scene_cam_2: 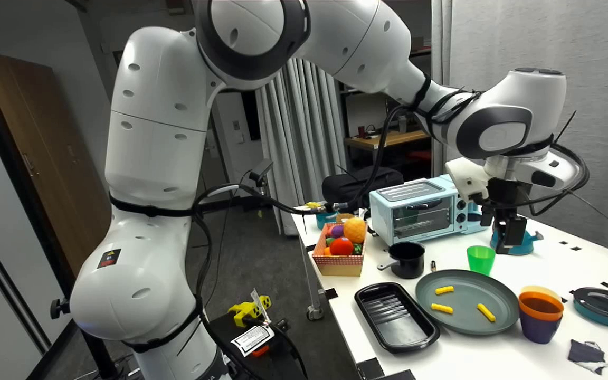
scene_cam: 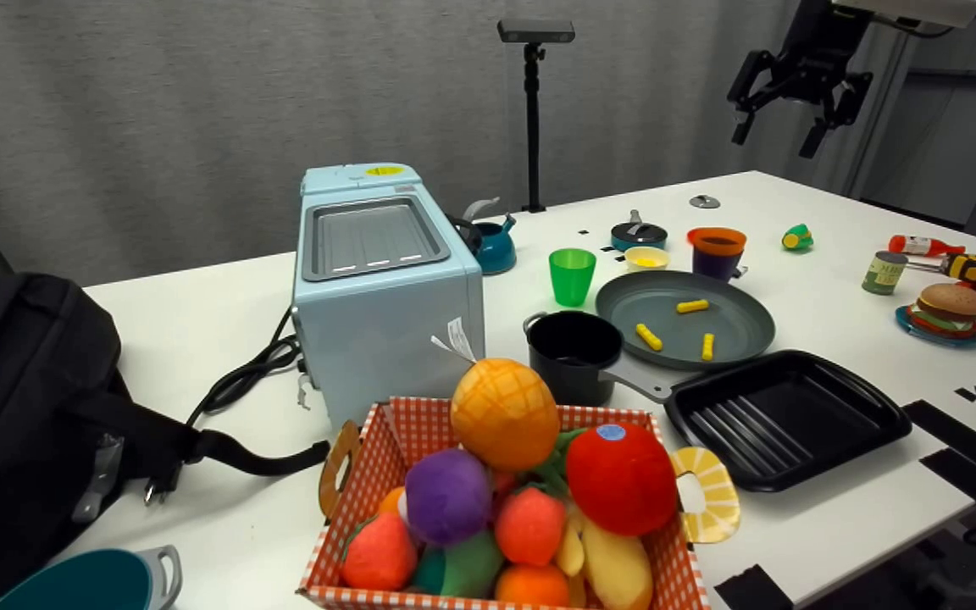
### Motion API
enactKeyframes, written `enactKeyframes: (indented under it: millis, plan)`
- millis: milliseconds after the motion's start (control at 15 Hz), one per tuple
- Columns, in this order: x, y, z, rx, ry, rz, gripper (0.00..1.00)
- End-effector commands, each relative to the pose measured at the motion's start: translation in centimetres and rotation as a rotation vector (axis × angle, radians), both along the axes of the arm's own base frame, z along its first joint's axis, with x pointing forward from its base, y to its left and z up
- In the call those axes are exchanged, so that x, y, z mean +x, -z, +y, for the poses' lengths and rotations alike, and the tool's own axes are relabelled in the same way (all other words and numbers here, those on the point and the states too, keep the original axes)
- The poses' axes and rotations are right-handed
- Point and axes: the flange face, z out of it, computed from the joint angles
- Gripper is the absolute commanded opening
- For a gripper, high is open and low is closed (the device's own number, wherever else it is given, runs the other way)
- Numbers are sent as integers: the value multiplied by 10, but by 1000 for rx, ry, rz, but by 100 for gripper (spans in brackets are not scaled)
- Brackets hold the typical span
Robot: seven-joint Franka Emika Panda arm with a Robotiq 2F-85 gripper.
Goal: Pour the contents from the white bowl onto the gray plate
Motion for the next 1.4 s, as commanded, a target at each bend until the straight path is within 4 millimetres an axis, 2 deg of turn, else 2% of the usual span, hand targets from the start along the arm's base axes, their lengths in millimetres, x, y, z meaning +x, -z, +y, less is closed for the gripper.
enactKeyframes:
  millis: [0, 1133, 1333]
  plan:
    - [0, -1, 0, 0, 0, 1, 100]
    - [0, -1, 0, 0, 0, 1, 100]
    - [9, 4, 16, -2, 7, -7, 100]
